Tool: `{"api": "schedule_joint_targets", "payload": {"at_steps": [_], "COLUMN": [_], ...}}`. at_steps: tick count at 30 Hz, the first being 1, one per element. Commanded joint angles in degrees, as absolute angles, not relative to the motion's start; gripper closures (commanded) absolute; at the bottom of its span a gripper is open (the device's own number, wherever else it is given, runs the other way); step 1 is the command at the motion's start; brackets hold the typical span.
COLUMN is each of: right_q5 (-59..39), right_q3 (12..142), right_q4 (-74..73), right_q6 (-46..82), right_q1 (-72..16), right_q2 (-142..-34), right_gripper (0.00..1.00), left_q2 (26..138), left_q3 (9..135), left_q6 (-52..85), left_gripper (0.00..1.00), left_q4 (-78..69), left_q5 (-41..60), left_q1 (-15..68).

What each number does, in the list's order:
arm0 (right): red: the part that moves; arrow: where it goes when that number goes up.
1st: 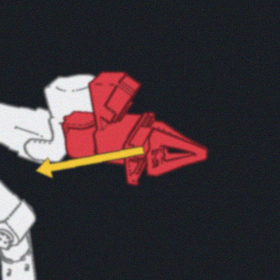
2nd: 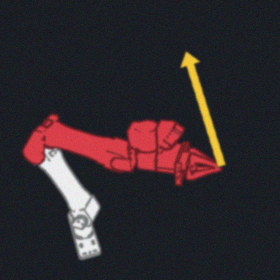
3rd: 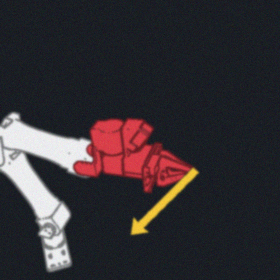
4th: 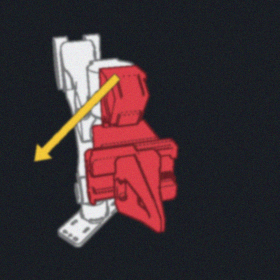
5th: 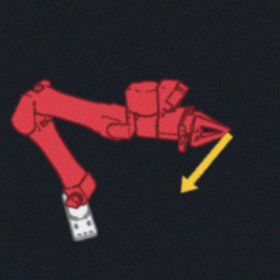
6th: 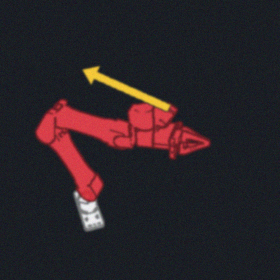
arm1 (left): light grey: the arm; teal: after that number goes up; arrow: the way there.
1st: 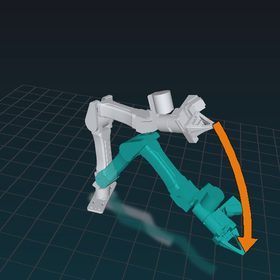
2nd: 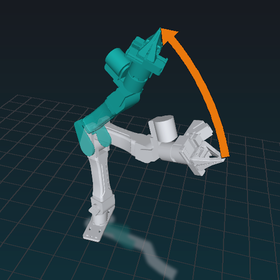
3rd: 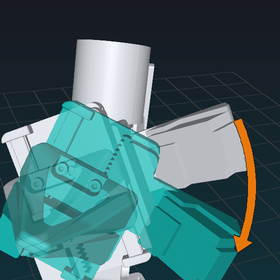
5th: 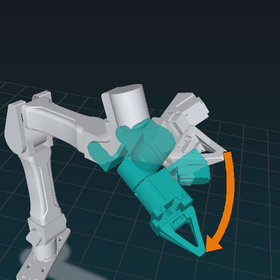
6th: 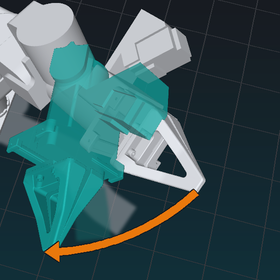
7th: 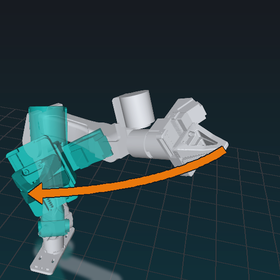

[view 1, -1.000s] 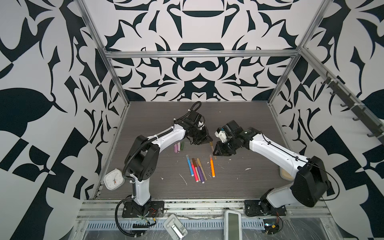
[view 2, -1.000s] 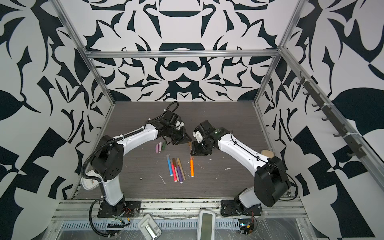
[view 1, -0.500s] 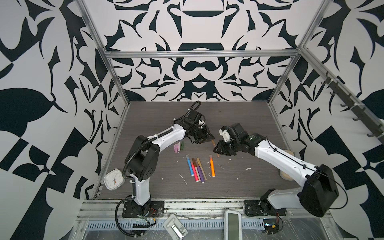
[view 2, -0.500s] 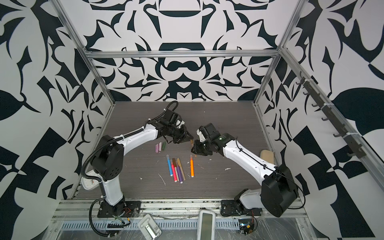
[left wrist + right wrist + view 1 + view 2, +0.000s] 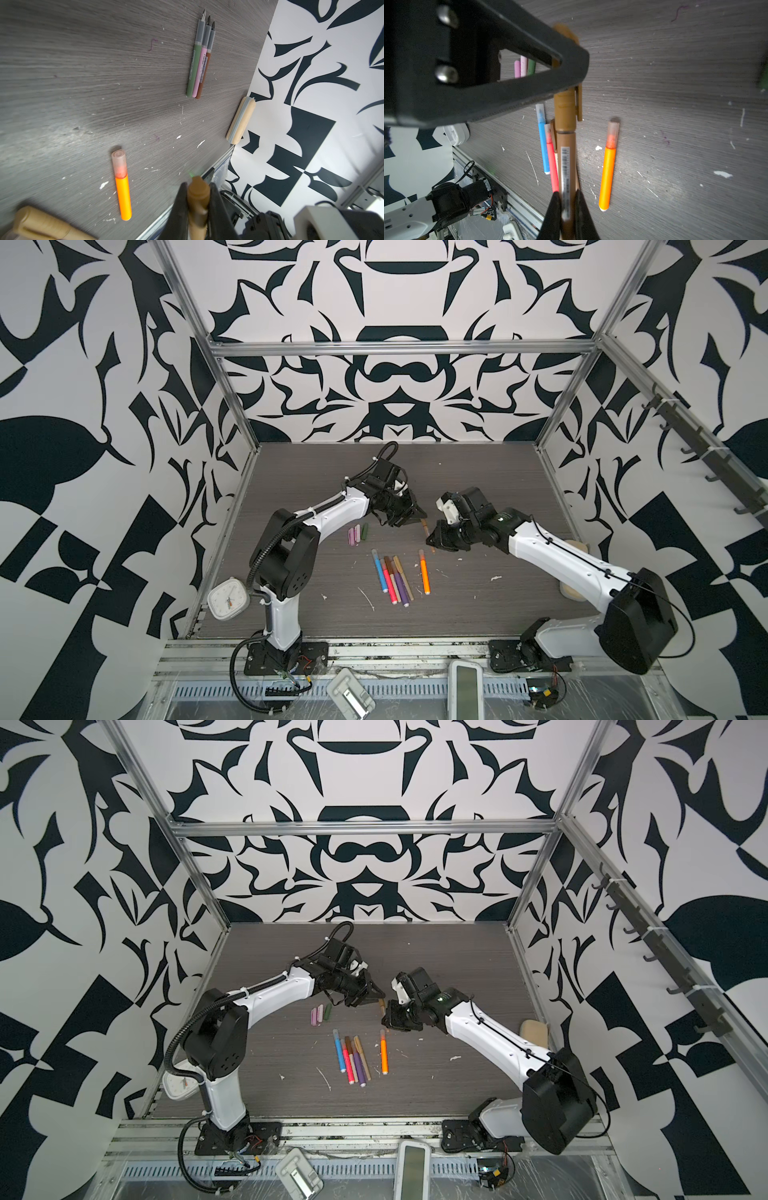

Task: Open the pen caps
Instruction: 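Pull the tan cap off with the left gripper while the right gripper holds the pen, then lower the tan cap beside the pink caps and open the left gripper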

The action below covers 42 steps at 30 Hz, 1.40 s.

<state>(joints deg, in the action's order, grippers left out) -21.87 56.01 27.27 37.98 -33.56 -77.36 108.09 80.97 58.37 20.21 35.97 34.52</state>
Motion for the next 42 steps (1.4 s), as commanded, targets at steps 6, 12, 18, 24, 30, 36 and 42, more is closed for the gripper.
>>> {"api": "schedule_joint_targets", "payload": {"at_steps": [6, 12, 18, 24, 30, 36, 42], "right_q5": [-26.9, -27.1, -27.3, -26.7, -25.9, -25.0, -24.7], "right_q3": [49.7, 47.6, 48.3, 48.9, 49.4, 50.5, 51.2], "right_q4": [25.3, 21.3, 21.6, 22.8, 23.7, 25.0, 25.5], "right_q6": [38.8, 40.8, 39.8, 38.3, 37.9, 37.2, 37.0], "right_q1": [-39.0, -42.9, -42.9, -42.9, -42.9, -42.8, -42.7], "right_q2": [-74.0, -72.4, -72.1, -72.6, -73.8, -74.9, -76.0], "right_gripper": [1.0, 1.0, 1.0, 1.0, 1.0, 1.0, 1.0], "left_q2": [109.7, 110.4, 109.2, 108.3, 108.0, 108.2, 108.1], "left_q3": [94.6, 97.7, 94.3, 92.2, 90.9, 87.5, 83.4], "left_q6": [50.3, 48.0, 46.3, 41.4, 32.2, 24.4, 21.4], "left_gripper": [1.0, 1.0, 1.0, 1.0, 1.0, 1.0, 1.0], "left_q4": [31.1, 34.4, 34.9, 39.5, 50.8, 57.6, 57.8], "left_q5": [36.6, 37.1, 36.5, 32.9, 24.0, 12.5, 10.7], "left_q1": [18.2, 9.3, 7.1, 7.1, 7.1, 7.3, 8.6]}}
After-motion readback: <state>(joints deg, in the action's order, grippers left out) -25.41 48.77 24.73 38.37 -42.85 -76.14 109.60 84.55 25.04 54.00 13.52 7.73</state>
